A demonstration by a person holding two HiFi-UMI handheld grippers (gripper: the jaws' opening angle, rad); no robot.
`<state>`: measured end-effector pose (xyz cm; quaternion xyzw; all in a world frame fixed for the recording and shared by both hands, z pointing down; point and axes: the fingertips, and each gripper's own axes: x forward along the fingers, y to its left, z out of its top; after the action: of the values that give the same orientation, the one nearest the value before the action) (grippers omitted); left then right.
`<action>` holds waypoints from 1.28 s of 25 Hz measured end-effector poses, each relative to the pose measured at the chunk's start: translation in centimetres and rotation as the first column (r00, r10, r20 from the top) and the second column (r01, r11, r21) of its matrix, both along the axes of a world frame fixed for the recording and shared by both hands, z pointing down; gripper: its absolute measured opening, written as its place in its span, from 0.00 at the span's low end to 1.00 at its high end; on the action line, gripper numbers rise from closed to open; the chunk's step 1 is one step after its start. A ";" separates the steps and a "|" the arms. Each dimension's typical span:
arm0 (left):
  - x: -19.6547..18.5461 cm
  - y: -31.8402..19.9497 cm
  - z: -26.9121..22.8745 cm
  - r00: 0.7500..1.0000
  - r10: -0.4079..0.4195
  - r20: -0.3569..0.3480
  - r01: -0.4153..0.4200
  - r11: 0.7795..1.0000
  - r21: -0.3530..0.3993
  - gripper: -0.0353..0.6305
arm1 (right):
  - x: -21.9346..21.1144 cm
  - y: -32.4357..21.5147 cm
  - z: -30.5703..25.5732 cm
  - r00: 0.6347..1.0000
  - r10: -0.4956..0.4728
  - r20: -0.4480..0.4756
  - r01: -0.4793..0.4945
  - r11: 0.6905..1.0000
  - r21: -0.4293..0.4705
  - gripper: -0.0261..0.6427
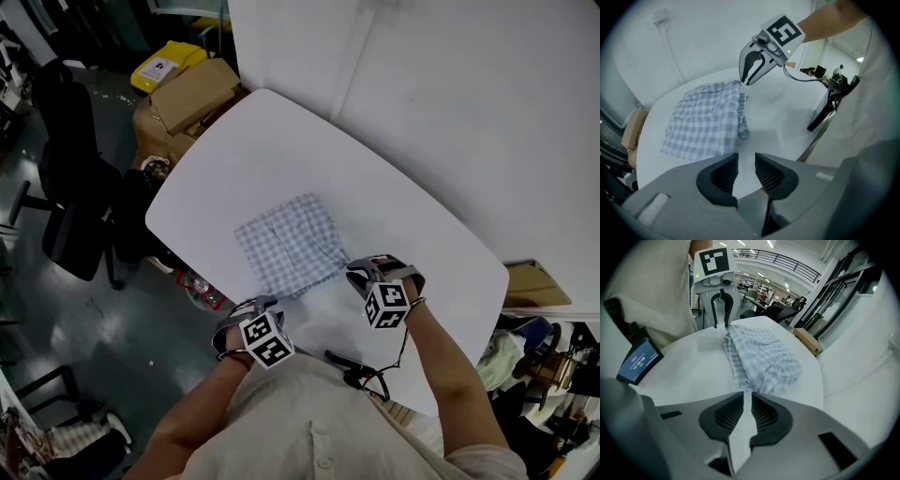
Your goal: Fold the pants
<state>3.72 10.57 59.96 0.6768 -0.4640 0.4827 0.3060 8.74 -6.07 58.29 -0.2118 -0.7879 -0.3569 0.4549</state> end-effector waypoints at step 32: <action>-18.9 -5.5 -3.9 0.834 -0.365 -0.414 0.405 0.914 0.010 0.14 | -16.4 -6.4 -4.0 0.717 0.559 -0.415 -0.695 0.616 -0.371 0.16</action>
<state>-15.21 5.10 56.05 0.6684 -0.5402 0.2378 0.4526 -7.66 -12.50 54.28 -0.0755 -0.8091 0.0757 0.5779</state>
